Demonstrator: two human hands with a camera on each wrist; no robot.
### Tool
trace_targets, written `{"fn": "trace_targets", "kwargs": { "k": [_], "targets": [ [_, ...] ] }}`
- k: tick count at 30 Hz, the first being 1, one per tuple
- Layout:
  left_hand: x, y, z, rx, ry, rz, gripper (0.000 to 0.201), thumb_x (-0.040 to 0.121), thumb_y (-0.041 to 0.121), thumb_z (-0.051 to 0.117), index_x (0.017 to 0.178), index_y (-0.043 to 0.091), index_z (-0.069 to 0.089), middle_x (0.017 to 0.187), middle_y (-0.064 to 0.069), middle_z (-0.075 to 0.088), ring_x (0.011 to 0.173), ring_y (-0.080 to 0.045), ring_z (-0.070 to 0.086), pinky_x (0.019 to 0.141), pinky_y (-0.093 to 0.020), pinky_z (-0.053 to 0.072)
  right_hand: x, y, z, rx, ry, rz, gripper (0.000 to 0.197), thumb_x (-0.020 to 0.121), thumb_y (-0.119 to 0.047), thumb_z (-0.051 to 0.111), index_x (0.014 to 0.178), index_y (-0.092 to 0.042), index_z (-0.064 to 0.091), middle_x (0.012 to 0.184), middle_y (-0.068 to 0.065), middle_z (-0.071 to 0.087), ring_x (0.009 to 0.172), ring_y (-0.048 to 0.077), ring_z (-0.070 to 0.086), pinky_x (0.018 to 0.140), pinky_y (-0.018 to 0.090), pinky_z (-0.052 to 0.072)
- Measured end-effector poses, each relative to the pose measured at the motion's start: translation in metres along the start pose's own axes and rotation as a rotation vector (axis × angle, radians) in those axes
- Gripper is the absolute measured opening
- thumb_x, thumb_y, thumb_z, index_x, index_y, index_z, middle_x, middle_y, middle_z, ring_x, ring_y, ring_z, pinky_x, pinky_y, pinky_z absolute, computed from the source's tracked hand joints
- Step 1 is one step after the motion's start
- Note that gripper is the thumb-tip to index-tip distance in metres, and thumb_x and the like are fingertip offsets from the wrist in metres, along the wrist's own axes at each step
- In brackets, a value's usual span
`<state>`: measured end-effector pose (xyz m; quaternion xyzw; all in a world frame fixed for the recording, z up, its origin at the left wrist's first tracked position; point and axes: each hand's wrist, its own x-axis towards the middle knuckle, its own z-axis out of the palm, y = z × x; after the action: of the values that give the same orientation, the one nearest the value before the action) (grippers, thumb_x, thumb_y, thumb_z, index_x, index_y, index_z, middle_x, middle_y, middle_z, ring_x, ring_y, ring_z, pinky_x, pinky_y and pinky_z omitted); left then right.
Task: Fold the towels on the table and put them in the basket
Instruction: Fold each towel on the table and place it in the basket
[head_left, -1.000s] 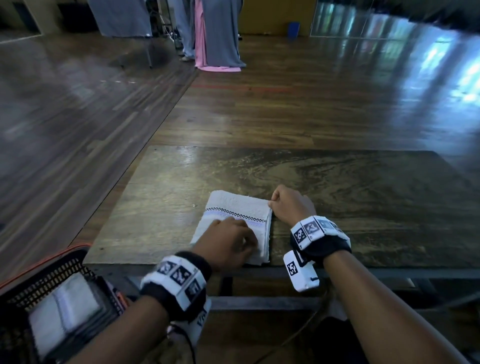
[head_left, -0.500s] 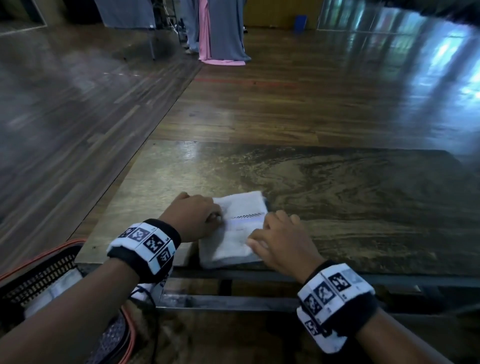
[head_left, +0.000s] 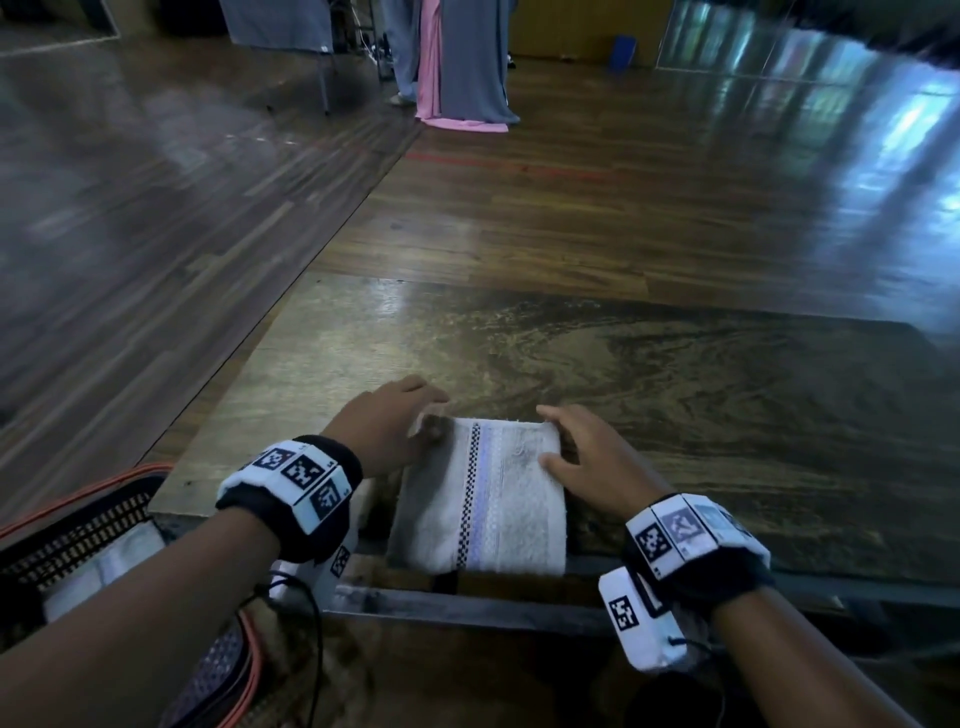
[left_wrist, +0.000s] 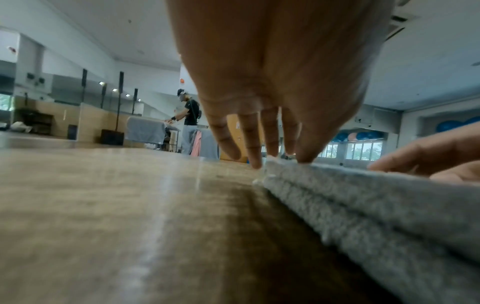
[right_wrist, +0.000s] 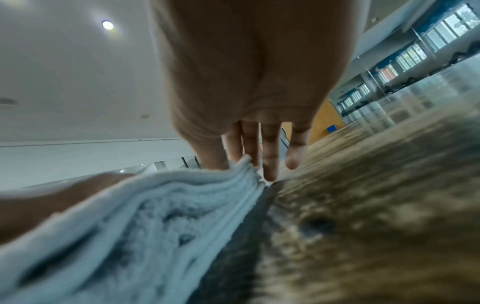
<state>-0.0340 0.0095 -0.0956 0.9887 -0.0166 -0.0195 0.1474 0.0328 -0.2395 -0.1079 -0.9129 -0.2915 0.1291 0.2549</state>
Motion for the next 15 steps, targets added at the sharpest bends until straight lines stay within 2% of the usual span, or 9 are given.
{"fn": "trace_targets", "kwargs": {
  "k": [4, 7, 11, 13, 15],
  "targets": [
    [0.003, -0.003, 0.001, -0.057, -0.002, 0.031, 0.026, 0.092, 0.024, 0.053, 0.116, 0.023, 0.062, 0.113, 0.003, 0.062, 0.101, -0.017, 0.057, 0.086, -0.032, 0.047, 0.014, -0.005, 0.003, -0.012, 0.076, 0.063, 0.035, 0.091, -0.025, 0.055, 0.125, -0.015, 0.056, 0.122, 0.002, 0.056, 0.111, 0.016, 0.053, 0.095, 0.031, 0.043],
    [0.006, -0.005, 0.001, -0.078, -0.007, 0.045, 0.019, 0.090, 0.020, 0.057, 0.106, 0.019, 0.068, 0.105, 0.001, 0.066, 0.095, -0.017, 0.058, 0.085, -0.030, 0.047, 0.019, -0.008, 0.003, -0.013, 0.113, 0.069, 0.022, 0.090, -0.020, 0.058, 0.110, -0.014, 0.063, 0.111, 0.002, 0.062, 0.102, 0.016, 0.057, 0.090, 0.033, 0.047],
    [0.010, -0.006, 0.005, -0.077, 0.016, 0.023, 0.012, 0.088, 0.017, 0.057, 0.095, 0.015, 0.066, 0.098, -0.001, 0.067, 0.090, -0.018, 0.058, 0.077, -0.027, 0.044, 0.019, -0.012, 0.001, 0.003, 0.126, 0.049, 0.005, 0.089, -0.018, 0.058, 0.093, -0.018, 0.062, 0.096, -0.003, 0.064, 0.089, 0.013, 0.059, 0.079, 0.035, 0.051],
    [0.012, -0.007, 0.007, -0.096, 0.035, -0.007, 0.011, 0.090, 0.016, 0.053, 0.095, 0.014, 0.062, 0.098, -0.004, 0.065, 0.088, -0.020, 0.056, 0.076, -0.030, 0.044, 0.020, -0.012, 0.001, -0.004, 0.130, 0.049, 0.003, 0.090, -0.019, 0.056, 0.089, -0.021, 0.059, 0.091, -0.005, 0.062, 0.084, 0.012, 0.059, 0.073, 0.035, 0.052],
    [0.012, -0.008, 0.008, -0.140, 0.069, -0.041, 0.009, 0.090, 0.014, 0.051, 0.094, 0.014, 0.060, 0.097, -0.005, 0.065, 0.088, -0.021, 0.056, 0.075, -0.030, 0.044, 0.021, -0.013, 0.003, -0.043, 0.151, 0.049, 0.007, 0.091, -0.021, 0.054, 0.086, -0.027, 0.053, 0.086, -0.008, 0.060, 0.079, 0.013, 0.058, 0.063, 0.030, 0.046]
  ]
}}
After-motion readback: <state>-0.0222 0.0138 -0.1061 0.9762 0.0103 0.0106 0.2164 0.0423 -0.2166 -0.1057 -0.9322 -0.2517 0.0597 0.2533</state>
